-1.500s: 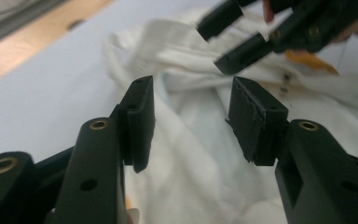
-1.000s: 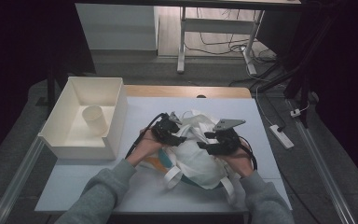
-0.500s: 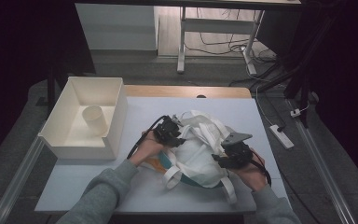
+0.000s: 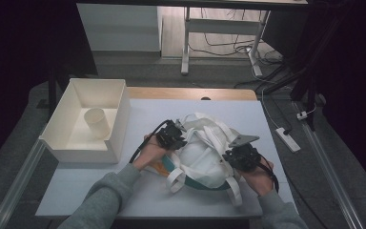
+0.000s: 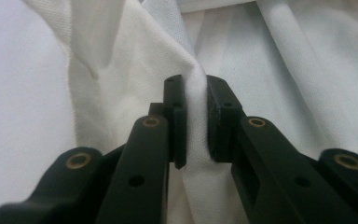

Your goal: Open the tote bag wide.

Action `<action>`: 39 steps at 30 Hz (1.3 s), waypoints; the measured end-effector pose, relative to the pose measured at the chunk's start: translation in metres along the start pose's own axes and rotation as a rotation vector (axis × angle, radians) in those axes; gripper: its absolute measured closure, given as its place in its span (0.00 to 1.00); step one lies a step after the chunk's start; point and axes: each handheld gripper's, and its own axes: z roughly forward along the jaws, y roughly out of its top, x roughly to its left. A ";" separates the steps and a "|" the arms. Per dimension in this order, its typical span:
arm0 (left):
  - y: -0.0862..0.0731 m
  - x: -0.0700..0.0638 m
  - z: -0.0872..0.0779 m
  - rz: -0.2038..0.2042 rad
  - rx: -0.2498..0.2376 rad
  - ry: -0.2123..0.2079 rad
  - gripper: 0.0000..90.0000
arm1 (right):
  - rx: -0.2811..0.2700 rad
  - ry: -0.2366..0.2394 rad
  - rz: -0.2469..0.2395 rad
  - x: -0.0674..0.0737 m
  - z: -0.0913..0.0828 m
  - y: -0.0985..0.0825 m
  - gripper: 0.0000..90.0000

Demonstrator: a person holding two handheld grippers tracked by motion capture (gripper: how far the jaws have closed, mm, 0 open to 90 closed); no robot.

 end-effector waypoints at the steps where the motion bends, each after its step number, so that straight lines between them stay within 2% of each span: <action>1: 0.000 0.001 -0.001 -0.004 -0.004 -0.004 0.89 | -0.019 0.002 0.007 -0.002 -0.005 0.000 1.00; 7: -0.002 0.004 -0.004 -0.011 -0.022 -0.012 0.91 | -0.038 -0.045 0.059 -0.019 -0.030 -0.007 1.00; 10: -0.004 0.007 -0.008 -0.019 -0.034 -0.018 0.92 | -0.048 -0.082 0.097 -0.026 -0.042 -0.016 1.00; 13: -0.005 0.010 -0.010 -0.029 -0.042 -0.029 0.92 | -0.028 -0.117 0.137 -0.033 -0.049 -0.030 1.00; 16: -0.006 0.010 -0.007 -0.023 -0.033 -0.038 0.93 | 0.005 -0.118 0.195 -0.040 -0.043 -0.049 1.00; 19: -0.005 0.006 -0.002 -0.001 -0.013 -0.022 0.93 | 0.036 -0.095 0.239 -0.044 -0.028 -0.064 1.00; 22: -0.005 0.005 -0.001 0.004 -0.004 -0.017 0.92 | 0.069 -0.080 0.247 -0.045 -0.013 -0.070 1.00; 25: -0.005 0.006 -0.001 -0.004 -0.005 -0.025 0.92 | 0.073 -0.083 0.236 -0.044 -0.009 -0.070 1.00; 27: -0.005 0.005 0.000 -0.001 -0.002 -0.022 0.92 | 0.061 -0.086 0.220 -0.044 -0.010 -0.069 0.95; 29: -0.005 0.004 0.000 0.001 -0.004 -0.017 0.91 | 0.023 -0.105 0.191 -0.041 -0.016 -0.065 0.83; 32: -0.004 0.003 -0.002 0.010 -0.015 -0.016 0.90 | -0.065 -0.095 0.147 -0.032 -0.030 -0.048 0.69; 34: -0.003 0.003 -0.004 0.011 -0.032 -0.019 0.88 | -0.113 -0.056 0.092 -0.021 -0.034 -0.033 0.64; 36: -0.002 0.002 -0.009 0.009 -0.057 -0.017 0.84 | -0.137 -0.005 0.034 -0.009 -0.032 -0.020 0.61; 39: 0.003 -0.002 -0.020 0.019 -0.112 -0.015 0.77 | -0.136 0.092 -0.052 0.007 -0.020 -0.001 0.55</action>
